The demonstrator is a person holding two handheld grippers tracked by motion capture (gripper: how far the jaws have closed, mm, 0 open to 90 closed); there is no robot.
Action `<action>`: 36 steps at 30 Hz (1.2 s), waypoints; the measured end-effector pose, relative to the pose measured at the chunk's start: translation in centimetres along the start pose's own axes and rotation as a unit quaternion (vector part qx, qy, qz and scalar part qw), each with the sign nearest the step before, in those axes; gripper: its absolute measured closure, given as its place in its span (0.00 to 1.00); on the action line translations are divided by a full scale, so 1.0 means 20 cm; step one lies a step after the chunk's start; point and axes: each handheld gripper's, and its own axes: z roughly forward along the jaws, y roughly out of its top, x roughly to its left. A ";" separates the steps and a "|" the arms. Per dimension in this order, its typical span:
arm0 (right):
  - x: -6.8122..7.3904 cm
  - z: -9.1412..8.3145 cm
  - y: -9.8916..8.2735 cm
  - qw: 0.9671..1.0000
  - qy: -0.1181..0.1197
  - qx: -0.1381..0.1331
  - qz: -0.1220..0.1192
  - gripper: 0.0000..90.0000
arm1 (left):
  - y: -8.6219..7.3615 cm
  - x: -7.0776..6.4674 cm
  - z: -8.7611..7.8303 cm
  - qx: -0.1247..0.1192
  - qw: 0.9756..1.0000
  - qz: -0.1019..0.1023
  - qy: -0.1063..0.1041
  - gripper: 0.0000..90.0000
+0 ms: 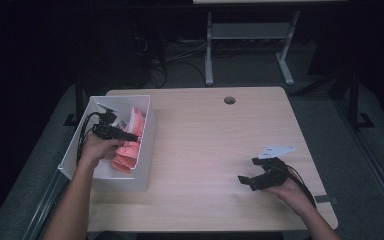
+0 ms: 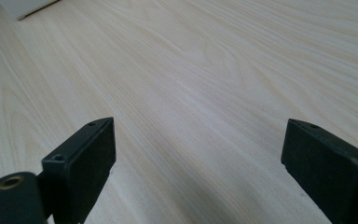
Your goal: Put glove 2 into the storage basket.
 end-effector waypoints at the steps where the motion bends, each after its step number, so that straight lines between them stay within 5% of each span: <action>1: 0.00 0.00 0.00 1.000 0.001 0.001 0.001 0.11 | 0.00 0.00 0.00 -0.002 1.000 -0.003 0.001 0.53; 4: 0.00 0.00 0.00 1.000 0.001 0.001 0.002 0.11 | 0.00 0.00 -0.01 -0.011 1.000 -0.002 0.012 0.35; 9: 0.00 0.00 0.00 1.000 0.002 0.002 0.003 0.11 | 0.00 -0.01 -0.06 -0.024 0.999 -0.006 0.032 0.20; 25: 0.00 -0.01 -0.01 1.000 0.006 0.002 0.006 0.11 | 0.06 -0.19 -0.34 -0.072 0.994 0.049 0.060 0.18; 36: -0.01 0.00 0.00 1.000 0.007 0.003 0.005 0.11 | 0.11 -0.41 -0.34 -0.088 0.989 0.109 0.048 0.18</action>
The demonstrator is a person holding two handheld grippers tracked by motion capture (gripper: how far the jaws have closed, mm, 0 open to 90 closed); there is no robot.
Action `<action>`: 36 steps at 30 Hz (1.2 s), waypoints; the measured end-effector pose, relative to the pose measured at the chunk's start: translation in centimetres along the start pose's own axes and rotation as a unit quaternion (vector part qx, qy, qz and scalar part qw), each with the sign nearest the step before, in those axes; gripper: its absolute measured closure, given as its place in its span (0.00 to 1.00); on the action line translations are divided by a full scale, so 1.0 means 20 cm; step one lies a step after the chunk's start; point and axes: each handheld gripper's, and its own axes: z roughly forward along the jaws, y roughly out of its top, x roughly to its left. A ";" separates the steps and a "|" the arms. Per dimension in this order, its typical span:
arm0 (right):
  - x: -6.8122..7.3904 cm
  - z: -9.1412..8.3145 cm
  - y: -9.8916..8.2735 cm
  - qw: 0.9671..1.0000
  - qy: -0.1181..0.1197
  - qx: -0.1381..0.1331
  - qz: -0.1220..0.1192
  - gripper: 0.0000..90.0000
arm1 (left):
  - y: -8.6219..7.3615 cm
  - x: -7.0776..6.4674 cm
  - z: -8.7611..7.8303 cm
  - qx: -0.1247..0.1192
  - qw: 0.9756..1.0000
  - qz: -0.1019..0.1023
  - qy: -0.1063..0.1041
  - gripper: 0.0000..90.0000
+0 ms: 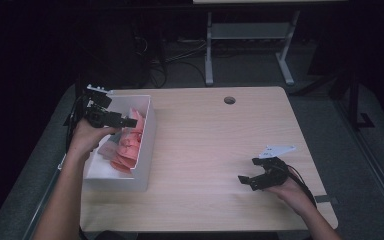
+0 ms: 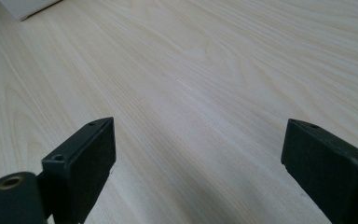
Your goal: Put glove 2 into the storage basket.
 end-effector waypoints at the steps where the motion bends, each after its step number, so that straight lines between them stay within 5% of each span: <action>1: 0.00 0.00 0.00 1.000 0.000 0.000 -0.001 0.11 | 0.01 -0.02 0.00 -0.001 1.000 0.007 -0.002 0.18; 9: 0.00 0.01 0.01 1.000 0.004 -0.001 -0.007 0.11 | 0.07 -0.24 0.04 -0.015 0.998 0.052 -0.019 0.18; 19: 0.01 0.02 0.02 1.000 0.008 0.003 -0.013 0.11 | 0.09 -0.50 0.15 -0.022 0.995 0.082 -0.048 0.18; 29: 0.01 0.02 0.02 1.000 0.009 0.001 -0.019 0.11 | 0.03 -0.74 0.35 -0.009 0.991 0.111 -0.073 0.18; 36: 0.01 0.02 0.01 1.000 0.006 0.002 -0.020 0.11 | -0.05 -0.83 0.51 0.010 0.988 0.131 -0.086 0.18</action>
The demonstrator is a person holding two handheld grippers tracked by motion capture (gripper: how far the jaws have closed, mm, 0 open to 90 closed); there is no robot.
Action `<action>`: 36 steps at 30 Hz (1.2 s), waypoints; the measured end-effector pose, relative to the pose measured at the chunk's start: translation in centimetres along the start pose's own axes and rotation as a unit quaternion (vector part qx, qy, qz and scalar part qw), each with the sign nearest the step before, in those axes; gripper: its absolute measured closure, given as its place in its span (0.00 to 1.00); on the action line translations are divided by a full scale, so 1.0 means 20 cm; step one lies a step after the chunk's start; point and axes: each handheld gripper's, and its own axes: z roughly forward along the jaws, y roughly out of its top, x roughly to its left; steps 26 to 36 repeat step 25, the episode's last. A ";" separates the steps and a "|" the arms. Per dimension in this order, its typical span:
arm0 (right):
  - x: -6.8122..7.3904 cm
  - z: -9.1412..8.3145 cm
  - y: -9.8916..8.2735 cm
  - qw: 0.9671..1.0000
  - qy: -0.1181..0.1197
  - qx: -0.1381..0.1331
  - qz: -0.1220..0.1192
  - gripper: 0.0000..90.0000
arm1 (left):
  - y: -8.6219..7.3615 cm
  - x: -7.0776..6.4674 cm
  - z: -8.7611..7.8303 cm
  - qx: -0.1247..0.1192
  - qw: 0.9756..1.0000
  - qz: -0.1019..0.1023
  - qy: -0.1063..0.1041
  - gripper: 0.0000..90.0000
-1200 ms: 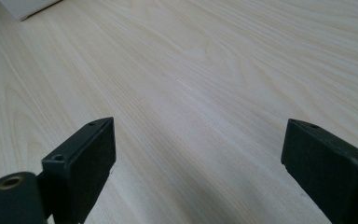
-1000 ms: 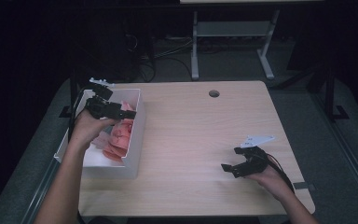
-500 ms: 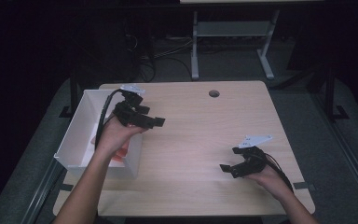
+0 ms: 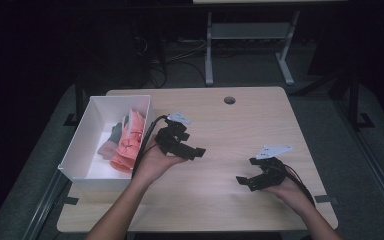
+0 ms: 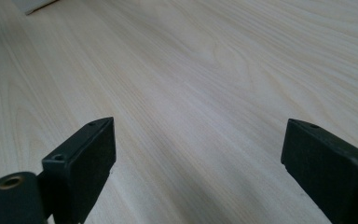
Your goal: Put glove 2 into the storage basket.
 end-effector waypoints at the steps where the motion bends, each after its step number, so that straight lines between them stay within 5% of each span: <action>1: 0.00 0.00 0.00 1.000 -0.001 0.000 -0.002 0.11 | -0.01 -0.01 0.02 0.000 1.000 0.000 -0.002 0.18; 17: 0.00 0.01 -0.02 1.000 -0.010 0.014 -0.004 0.11 | -0.25 -0.03 0.30 0.049 0.998 0.044 -0.019 0.18; 36: 0.01 0.01 -0.02 1.000 -0.014 0.017 -0.004 0.11 | -0.26 -0.02 0.31 0.045 0.998 0.045 -0.020 0.18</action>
